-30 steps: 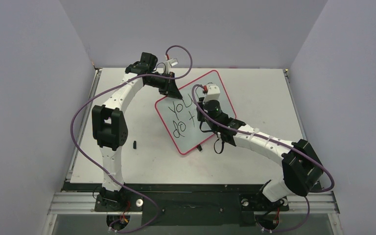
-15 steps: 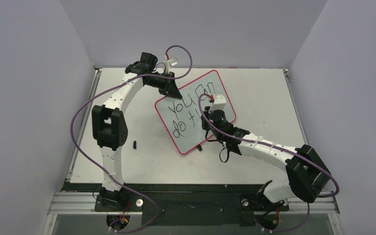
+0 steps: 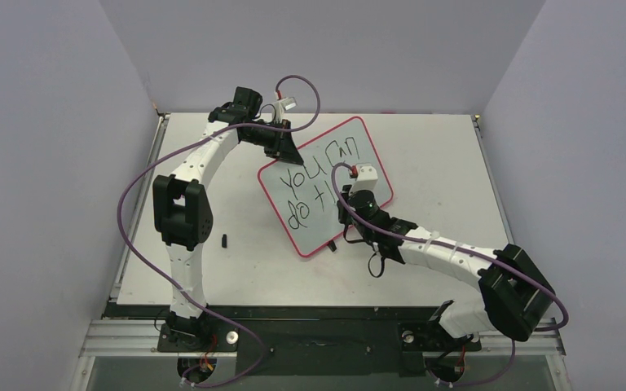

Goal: Write a sentence on the whiteboard

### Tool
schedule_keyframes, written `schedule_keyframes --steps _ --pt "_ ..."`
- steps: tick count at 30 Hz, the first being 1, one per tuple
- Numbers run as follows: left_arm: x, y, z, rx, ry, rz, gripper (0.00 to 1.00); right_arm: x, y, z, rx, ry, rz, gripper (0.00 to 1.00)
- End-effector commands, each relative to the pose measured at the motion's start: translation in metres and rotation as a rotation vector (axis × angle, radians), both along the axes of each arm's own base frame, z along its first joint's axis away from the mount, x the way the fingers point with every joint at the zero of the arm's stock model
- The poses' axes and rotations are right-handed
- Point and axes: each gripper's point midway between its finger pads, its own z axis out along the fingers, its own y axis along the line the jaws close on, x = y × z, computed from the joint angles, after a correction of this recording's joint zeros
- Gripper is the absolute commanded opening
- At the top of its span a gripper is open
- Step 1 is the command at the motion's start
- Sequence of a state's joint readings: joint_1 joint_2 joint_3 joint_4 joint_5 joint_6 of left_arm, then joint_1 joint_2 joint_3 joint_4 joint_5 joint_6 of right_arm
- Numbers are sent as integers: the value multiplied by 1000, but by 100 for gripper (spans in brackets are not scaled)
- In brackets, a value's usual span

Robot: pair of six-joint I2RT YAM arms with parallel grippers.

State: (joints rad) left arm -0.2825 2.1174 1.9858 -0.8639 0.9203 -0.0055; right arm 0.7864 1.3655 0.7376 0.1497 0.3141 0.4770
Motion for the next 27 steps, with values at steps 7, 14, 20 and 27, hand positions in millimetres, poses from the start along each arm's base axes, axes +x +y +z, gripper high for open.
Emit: schedule_keyframes --steps 7,14,20,27 --pt "10 5 13 66 -151 4 0 25 12 33 -7 -62 -18 0" --pt "10 5 14 65 -153 4 0 40 15 46 -10 -81 -27 0" --pt "10 5 13 64 -153 2 0 50 6 45 -24 -75 -69 0" --pt "10 5 14 64 -154 3 0 47 -2 37 -36 -50 -73 0"
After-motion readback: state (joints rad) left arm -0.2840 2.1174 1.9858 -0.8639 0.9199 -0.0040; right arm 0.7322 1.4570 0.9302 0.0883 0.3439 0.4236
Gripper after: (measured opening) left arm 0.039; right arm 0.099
